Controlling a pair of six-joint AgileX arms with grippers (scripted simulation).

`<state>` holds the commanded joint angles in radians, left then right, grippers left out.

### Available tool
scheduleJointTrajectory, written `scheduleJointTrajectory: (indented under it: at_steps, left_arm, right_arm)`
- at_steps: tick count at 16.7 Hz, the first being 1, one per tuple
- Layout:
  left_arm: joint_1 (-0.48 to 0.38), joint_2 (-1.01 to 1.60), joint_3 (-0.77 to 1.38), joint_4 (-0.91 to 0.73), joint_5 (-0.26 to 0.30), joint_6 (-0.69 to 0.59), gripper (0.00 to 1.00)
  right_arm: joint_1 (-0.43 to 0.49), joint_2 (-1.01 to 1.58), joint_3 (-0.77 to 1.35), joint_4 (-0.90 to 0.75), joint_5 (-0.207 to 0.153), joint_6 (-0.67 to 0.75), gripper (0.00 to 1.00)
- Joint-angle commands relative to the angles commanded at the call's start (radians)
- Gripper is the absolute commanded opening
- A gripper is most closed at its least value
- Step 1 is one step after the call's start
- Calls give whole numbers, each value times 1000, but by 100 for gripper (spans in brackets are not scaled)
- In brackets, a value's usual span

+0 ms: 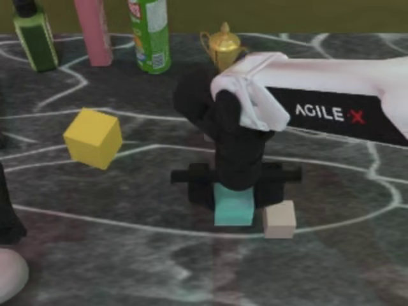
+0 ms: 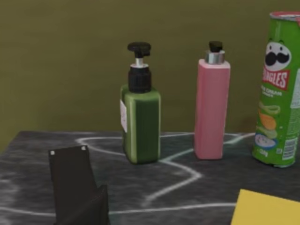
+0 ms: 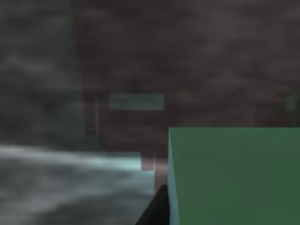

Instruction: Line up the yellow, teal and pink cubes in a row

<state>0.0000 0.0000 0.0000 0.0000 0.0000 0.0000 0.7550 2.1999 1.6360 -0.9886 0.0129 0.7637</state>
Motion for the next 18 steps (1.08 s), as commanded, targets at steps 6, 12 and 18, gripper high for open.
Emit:
scheduleJointTrajectory:
  at_steps: [6,12,18]
  left_arm:
    - [0,0,0,0,0,0,100]
    - [0,0,0,0,0,0,100]
    - [0,0,0,0,0,0,100]
  right_arm:
    - [3,31,-54,84,0,3,0]
    - [3,31,-54,84,0,3,38]
    - [3,31,-54,84,0,3,83]
